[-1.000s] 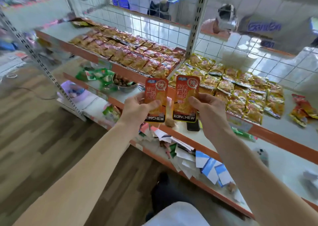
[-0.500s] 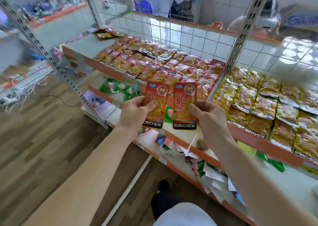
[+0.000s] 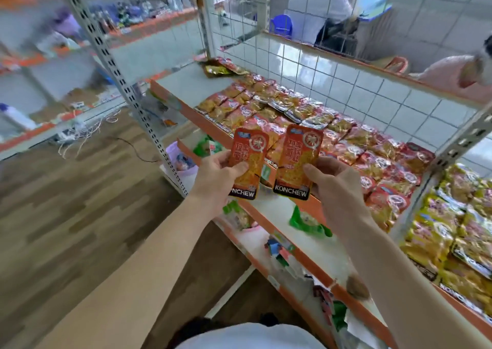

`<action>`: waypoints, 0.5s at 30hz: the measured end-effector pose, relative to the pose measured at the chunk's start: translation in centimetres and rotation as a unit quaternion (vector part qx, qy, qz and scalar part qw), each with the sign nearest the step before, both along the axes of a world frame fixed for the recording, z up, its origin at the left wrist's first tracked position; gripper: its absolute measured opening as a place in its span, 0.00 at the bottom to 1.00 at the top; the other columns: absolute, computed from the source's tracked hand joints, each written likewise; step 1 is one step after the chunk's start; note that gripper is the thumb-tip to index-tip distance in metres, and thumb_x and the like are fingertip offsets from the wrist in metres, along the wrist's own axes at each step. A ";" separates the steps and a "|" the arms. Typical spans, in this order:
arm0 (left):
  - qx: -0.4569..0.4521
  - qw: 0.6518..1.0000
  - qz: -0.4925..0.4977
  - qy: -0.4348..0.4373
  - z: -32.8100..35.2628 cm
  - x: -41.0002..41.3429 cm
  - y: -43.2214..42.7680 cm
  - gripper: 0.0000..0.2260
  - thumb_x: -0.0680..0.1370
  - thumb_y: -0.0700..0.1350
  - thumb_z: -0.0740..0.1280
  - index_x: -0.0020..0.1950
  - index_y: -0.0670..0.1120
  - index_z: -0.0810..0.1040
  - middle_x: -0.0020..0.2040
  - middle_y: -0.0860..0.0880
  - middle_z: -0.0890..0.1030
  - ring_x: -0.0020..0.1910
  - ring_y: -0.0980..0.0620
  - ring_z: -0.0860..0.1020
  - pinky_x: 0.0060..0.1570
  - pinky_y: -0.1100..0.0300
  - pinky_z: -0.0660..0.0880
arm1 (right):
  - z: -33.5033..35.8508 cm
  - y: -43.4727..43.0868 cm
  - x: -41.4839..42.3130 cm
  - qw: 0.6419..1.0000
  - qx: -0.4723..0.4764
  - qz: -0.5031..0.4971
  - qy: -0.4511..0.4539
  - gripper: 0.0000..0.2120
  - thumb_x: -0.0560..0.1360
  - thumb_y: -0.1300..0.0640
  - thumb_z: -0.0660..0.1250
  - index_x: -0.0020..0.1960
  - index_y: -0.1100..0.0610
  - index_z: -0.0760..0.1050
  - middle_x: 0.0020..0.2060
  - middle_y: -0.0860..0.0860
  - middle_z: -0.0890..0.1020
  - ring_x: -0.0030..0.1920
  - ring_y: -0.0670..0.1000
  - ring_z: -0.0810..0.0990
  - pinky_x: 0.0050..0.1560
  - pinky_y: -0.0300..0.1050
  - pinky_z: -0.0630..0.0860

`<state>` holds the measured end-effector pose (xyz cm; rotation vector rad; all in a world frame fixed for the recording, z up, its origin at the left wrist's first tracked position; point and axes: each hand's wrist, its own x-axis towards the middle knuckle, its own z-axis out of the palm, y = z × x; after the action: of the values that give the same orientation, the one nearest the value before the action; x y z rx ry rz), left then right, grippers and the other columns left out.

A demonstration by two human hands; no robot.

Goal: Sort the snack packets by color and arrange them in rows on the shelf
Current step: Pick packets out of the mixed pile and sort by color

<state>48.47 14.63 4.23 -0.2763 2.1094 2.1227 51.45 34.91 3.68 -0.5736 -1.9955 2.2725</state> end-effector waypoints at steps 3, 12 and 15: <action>-0.018 1.000 0.019 -0.001 0.2 -1.8 -1.2 0.07 0.77 0.36 0.71 0.50 0.47 0.84 0.46 0.48 0.87 0.47 0.48 0.85 0.49 0.57 0.81 | 0.2 -1.1 -1.6 0.999 0.024 0.009 0.022 0.07 0.75 0.63 0.73 0.46 0.51 0.82 0.45 0.48 0.87 0.50 0.53 0.86 0.58 0.57 0.81; 0.024 0.999 -0.008 -0.029 -0.6 -7.8 -3.0 0.09 0.76 0.37 0.73 0.43 0.51 0.87 0.50 0.47 0.87 0.54 0.44 0.84 0.65 0.42 0.75 | -0.1 -3.8 -5.7 1.000 0.005 0.001 0.005 0.06 0.76 0.60 0.72 0.51 0.53 0.81 0.47 0.52 0.86 0.49 0.54 0.86 0.56 0.58 0.81; 0.000 0.999 -0.019 -0.026 -1.0 -9.8 -4.4 0.06 0.77 0.38 0.73 0.48 0.49 0.84 0.48 0.48 0.87 0.50 0.46 0.85 0.61 0.44 0.78 | -0.4 -5.2 -7.4 1.000 0.018 -0.014 0.009 0.07 0.76 0.60 0.73 0.52 0.52 0.81 0.48 0.52 0.86 0.50 0.53 0.86 0.57 0.56 0.81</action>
<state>38.68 10.20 3.20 -0.2849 2.0689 2.0728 44.07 29.74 3.25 -0.5727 -2.0023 2.2142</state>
